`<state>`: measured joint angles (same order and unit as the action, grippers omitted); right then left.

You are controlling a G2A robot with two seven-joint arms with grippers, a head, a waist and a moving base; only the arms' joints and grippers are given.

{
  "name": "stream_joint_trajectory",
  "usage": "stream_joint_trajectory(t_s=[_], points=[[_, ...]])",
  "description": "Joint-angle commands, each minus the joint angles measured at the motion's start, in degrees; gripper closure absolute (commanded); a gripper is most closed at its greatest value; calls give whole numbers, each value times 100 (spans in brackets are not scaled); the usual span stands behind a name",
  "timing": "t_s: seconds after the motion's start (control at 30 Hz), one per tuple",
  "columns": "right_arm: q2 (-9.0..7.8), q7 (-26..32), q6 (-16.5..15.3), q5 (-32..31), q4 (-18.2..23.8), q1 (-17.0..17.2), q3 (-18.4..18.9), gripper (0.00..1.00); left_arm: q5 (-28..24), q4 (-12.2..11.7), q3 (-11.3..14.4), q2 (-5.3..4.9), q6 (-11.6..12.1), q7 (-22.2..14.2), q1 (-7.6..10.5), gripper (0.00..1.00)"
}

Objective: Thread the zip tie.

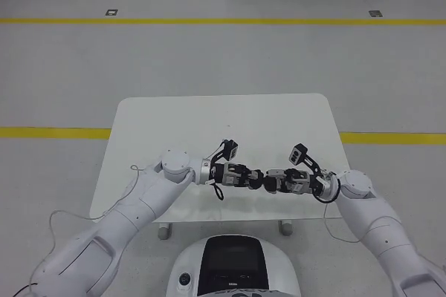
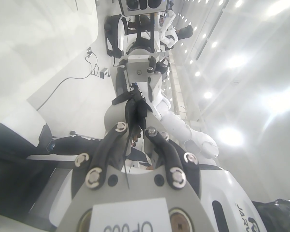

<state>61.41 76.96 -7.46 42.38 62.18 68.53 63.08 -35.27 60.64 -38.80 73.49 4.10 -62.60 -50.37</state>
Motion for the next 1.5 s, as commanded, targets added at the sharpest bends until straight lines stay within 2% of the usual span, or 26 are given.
stream_joint_trajectory(t_s=[0.0,0.1,0.17,0.37,0.43,0.5,0.8,0.87,0.9,0.93,0.97,1.1,1.37,1.47], points=[[-1,-10,-2,2,5,9,15,0,4,3,-1,0,18,1,1,100],[-3,-21,3,52,7,33,52,0,86,16,-12,-6,144,65,4,100],[1,-67,21,129,-9,53,82,0,483,39,21,-26,287,266,36,100],[28,-182,111,353,-76,82,118,0,1134,252,29,-94,814,547,-55,100],[38,-174,160,390,-101,75,109,0,1130,319,13,-108,955,543,-117,100],[39,-176,172,397,-108,73,109,0,1195,371,-22,-126,1208,540,-136,100],[39,-176,172,397,-108,73,109,0,1221,375,-17,-126,1201,572,-144,100],[39,-176,172,397,-108,73,109,0,1452,405,23,-132,1265,778,-198,100],[41,-279,153,377,-84,87,115,0,1429,416,23,-133,1326,782,-225,100],[30,-517,105,206,12,130,138,0,1447,391,7,-145,1538,726,-257,100],[27,-548,93,179,25,137,147,0,1459,390,3,-147,1538,728,-258,100],[-39,-966,-62,-276,205,241,323,0,1737,627,-148,-190,1538,848,-355,100],[-228,-1743,-131,-1375,942,607,812,0,2140,1169,-674,-293,1538,1148,-742,100],[-228,-1743,-131,-1375,942,607,812,0,2140,1169,-674,-293,1538,1148,-742,100]])
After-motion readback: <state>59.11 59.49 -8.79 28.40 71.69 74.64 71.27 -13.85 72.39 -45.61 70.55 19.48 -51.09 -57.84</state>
